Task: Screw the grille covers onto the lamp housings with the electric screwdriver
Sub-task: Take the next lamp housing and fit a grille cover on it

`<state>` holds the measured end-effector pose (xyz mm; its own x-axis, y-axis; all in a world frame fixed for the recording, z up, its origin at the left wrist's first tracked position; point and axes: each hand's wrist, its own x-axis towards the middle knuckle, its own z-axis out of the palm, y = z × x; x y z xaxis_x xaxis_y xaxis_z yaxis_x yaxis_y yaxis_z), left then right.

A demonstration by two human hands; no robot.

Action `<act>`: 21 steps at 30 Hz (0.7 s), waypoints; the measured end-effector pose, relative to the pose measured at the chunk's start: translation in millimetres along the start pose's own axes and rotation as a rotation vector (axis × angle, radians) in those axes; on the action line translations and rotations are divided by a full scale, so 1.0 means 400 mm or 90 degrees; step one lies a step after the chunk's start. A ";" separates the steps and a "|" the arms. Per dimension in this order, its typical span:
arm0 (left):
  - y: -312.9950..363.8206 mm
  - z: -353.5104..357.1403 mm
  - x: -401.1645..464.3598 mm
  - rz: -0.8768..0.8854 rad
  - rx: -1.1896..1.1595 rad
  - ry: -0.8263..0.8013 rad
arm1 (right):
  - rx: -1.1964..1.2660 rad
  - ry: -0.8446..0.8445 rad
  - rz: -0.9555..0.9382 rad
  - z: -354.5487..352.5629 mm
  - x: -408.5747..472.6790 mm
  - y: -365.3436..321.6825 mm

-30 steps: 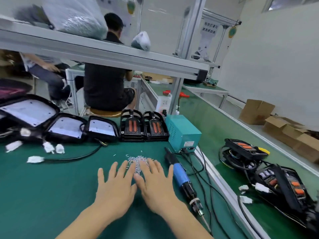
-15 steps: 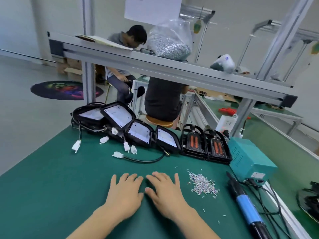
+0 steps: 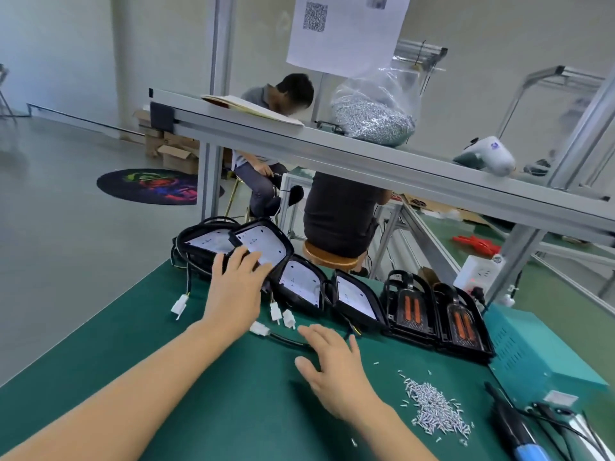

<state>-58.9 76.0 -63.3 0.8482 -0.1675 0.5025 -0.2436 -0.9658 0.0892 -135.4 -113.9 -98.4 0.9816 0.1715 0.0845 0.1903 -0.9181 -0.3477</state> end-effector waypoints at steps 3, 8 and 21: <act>-0.048 0.004 0.063 0.022 0.097 -0.011 | -0.033 0.088 0.000 -0.011 0.027 0.004; -0.081 0.027 0.111 0.053 0.160 -0.053 | -0.163 0.184 0.081 -0.067 0.099 0.053; -0.031 0.045 0.084 0.202 0.122 0.032 | -0.187 0.082 0.169 -0.069 0.171 0.172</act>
<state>-19.0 78.9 -62.9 0.7194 -0.4594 0.5209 -0.3941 -0.8876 -0.2385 -55.5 -175.3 -90.8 0.9819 -0.1139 0.1511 -0.1005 -0.9905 -0.0939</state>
